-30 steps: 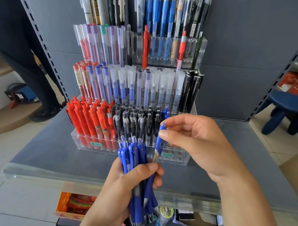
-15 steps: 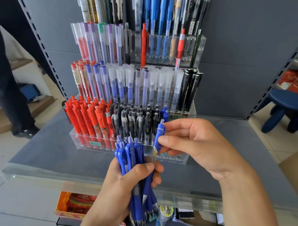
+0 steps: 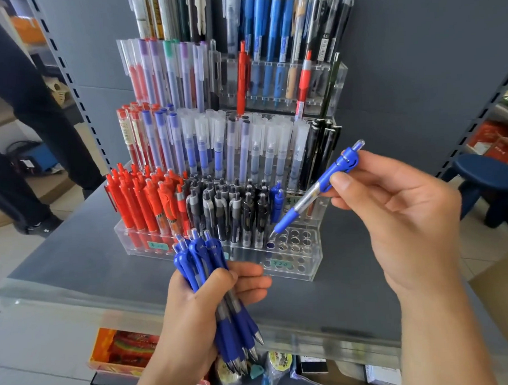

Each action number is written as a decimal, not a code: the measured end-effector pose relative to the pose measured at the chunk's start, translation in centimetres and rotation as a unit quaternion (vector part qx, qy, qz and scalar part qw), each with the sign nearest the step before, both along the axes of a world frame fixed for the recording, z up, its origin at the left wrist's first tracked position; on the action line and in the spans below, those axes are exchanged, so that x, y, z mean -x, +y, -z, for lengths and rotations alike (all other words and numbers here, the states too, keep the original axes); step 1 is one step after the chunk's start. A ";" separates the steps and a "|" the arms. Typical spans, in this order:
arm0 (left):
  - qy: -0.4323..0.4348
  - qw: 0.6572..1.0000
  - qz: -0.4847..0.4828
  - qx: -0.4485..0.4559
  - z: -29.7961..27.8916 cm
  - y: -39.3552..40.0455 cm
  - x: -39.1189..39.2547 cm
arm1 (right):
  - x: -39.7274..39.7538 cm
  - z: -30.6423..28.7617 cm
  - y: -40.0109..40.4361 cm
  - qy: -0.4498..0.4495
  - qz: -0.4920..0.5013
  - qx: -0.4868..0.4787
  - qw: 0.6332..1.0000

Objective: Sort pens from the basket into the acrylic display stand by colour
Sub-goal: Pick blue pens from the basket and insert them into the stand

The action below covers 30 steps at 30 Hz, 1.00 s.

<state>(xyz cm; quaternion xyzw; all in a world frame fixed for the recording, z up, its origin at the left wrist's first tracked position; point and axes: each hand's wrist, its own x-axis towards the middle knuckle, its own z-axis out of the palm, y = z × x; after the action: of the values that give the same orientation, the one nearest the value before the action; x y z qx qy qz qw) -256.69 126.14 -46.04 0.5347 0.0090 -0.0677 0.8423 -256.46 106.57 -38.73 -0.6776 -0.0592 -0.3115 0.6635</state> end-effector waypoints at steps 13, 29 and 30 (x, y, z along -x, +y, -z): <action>0.015 1.000 -0.005 -0.025 0.0 -0.1 0.1 | -0.5 1.0 0.5 -0.024 0.019 0.086 0.996; 0.002 1.000 -0.002 -0.013 0.2 -0.1 0.0 | -1.0 1.5 1.2 0.006 0.020 0.173 0.985; -0.001 1.000 0.002 -0.011 0.3 -0.1 0.0 | -0.9 1.5 1.2 0.004 0.021 0.179 0.984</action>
<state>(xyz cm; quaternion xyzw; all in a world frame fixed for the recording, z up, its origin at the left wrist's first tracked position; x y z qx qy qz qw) -256.68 126.08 -46.37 0.5442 0.0075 -0.0688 0.8361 -255.54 107.81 -40.21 -0.7877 -0.0966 -0.3071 0.5252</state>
